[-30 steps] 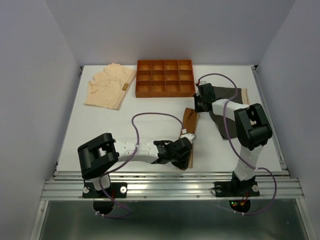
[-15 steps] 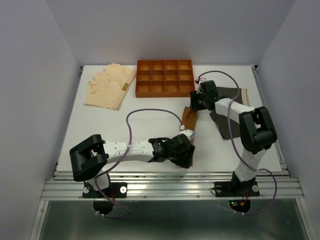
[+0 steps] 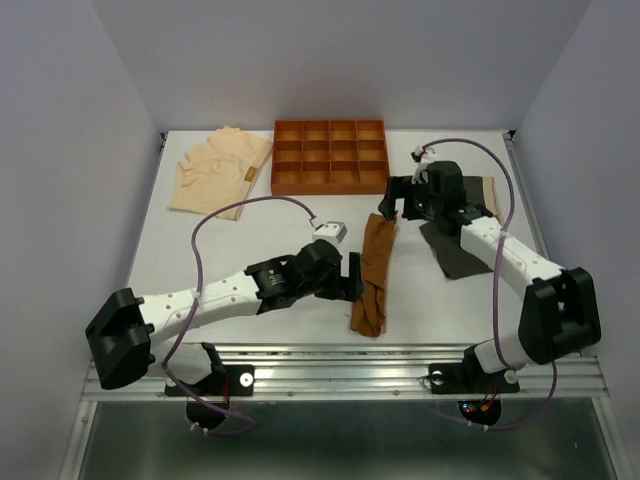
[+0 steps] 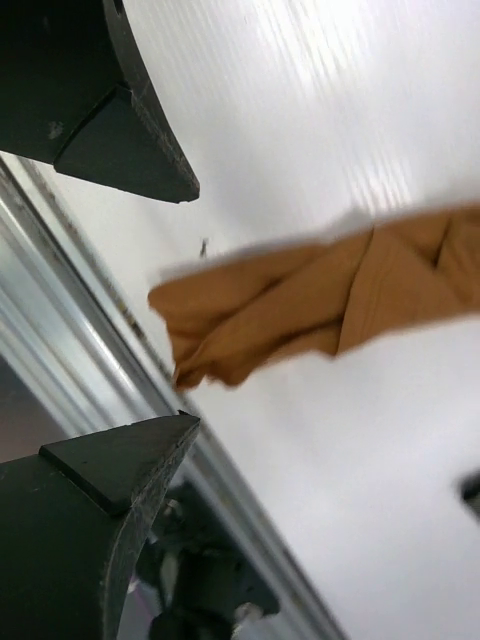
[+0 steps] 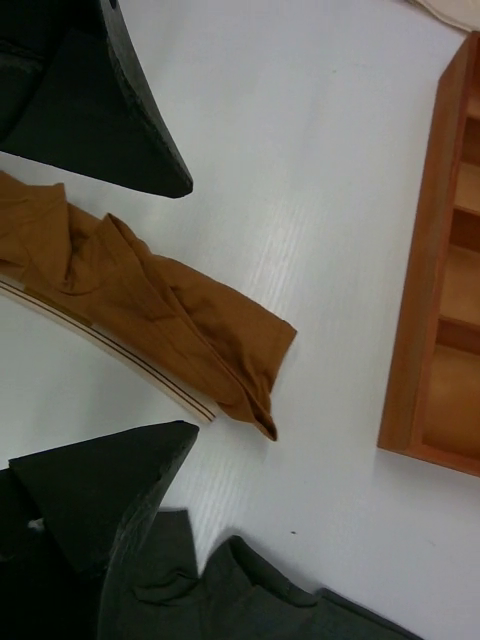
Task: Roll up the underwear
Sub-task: Fold the underwear, then roll the underwear
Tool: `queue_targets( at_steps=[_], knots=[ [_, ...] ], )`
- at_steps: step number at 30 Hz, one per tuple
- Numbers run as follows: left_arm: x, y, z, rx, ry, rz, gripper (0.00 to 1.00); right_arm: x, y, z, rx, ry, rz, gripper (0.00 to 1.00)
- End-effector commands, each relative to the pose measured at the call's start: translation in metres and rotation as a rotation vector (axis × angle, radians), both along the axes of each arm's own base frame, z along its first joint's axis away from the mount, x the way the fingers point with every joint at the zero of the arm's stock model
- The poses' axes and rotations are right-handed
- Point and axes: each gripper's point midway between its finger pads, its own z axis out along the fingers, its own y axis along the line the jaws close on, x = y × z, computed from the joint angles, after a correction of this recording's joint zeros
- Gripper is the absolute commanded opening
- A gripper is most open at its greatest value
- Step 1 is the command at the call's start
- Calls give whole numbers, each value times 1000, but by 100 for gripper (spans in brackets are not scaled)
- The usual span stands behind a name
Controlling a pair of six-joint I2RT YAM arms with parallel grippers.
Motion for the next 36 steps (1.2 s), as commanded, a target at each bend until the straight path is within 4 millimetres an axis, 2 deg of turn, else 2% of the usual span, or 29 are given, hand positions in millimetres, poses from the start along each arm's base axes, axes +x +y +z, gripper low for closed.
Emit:
queue_targets(
  at_steps=[1, 3, 4, 5, 6, 8, 10, 12, 13, 17, 19, 20, 21, 22, 23, 25, 27, 30, 33, 36],
  knots=[
    [25, 38, -31, 73, 51, 142, 99, -34, 0, 3, 85, 25, 5, 100],
    [35, 46, -35, 63, 55, 178, 99, -61, 2, -1, 131, 50, 36, 100],
    [48, 54, -32, 44, 47, 221, 99, -70, 4, -3, 146, 59, 55, 100],
    [49, 53, -30, 26, 37, 224, 99, -86, 13, -5, 176, 76, 139, 100],
    [65, 58, -28, -11, 27, 270, 99, -98, 16, -10, 190, 100, 176, 100],
    [79, 61, -27, -48, 30, 293, 99, -126, 23, -26, 208, 155, 229, 100],
    [91, 64, -33, -55, 51, 311, 99, -154, 39, -32, 190, 164, 317, 100],
    [96, 66, -39, -34, 55, 315, 99, -171, 49, -34, 142, 171, 361, 100],
    [95, 65, -46, -17, 68, 308, 99, -189, 66, -28, 116, 151, 433, 100],
    [93, 66, -59, 10, 94, 300, 99, -207, 75, -34, 0, 160, 452, 100],
    [90, 69, -64, 16, 105, 307, 99, -221, 88, -36, -38, 159, 514, 100],
    [88, 72, -68, 24, 112, 314, 99, -219, 86, -39, -97, 146, 495, 100],
    [88, 75, -70, 25, 114, 323, 99, -224, 98, -39, -150, 137, 531, 100],
    [87, 76, -68, 17, 116, 335, 99, -226, 100, -43, -206, 135, 543, 100],
    [85, 79, -70, 18, 117, 343, 99, -223, 90, -53, -327, 125, 524, 100],
    [85, 83, -65, 10, 100, 353, 99, -235, 97, -67, -439, 149, 597, 100],
    [85, 88, -64, 14, 89, 364, 99, -241, 89, -76, -574, 137, 652, 100],
    [86, 100, -62, 41, 69, 402, 99, -262, 108, -78, -619, 88, 813, 100],
    [86, 114, -66, 78, 75, 435, 99, -253, 100, -76, -701, 57, 776, 100],
    [86, 126, -70, 97, 79, 463, 99, -254, 98, -78, -743, 56, 793, 97]
  ],
)
